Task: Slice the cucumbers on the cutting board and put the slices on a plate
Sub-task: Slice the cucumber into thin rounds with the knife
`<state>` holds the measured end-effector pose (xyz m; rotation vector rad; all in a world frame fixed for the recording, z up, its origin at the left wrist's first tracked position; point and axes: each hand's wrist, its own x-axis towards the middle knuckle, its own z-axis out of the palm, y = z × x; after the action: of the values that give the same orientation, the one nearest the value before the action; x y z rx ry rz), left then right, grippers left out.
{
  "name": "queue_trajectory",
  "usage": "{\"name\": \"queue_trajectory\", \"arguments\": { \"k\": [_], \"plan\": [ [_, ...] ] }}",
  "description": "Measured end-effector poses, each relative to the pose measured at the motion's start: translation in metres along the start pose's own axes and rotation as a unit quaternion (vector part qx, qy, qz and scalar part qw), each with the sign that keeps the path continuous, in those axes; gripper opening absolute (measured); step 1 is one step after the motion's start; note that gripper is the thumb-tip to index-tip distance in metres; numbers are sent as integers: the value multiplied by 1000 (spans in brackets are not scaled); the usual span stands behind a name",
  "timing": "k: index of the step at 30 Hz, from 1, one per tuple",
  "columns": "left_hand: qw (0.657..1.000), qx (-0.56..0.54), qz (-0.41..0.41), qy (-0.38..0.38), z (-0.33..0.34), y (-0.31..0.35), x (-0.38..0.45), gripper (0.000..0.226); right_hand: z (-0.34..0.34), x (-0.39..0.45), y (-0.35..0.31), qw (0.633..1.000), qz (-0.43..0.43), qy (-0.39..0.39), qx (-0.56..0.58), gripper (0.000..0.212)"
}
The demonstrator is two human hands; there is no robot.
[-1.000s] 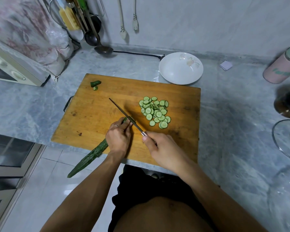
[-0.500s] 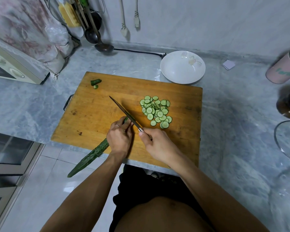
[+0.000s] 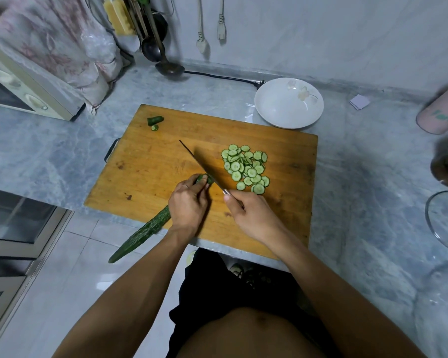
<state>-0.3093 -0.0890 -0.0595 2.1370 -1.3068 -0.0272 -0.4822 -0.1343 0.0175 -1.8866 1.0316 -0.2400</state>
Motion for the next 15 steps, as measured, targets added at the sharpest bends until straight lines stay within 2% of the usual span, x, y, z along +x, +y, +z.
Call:
{"name": "queue_trajectory", "arguments": {
  "k": [12,15],
  "plan": [
    [1000,-12,-8,1,-3,5,-2,20,-8,-30,-11,1000,-27,-5,6,27],
    [1000,-18,-12,1,-3,4,-3,21,-6,-33,-12,1000,-27,-5,12,31]
  ]
}}
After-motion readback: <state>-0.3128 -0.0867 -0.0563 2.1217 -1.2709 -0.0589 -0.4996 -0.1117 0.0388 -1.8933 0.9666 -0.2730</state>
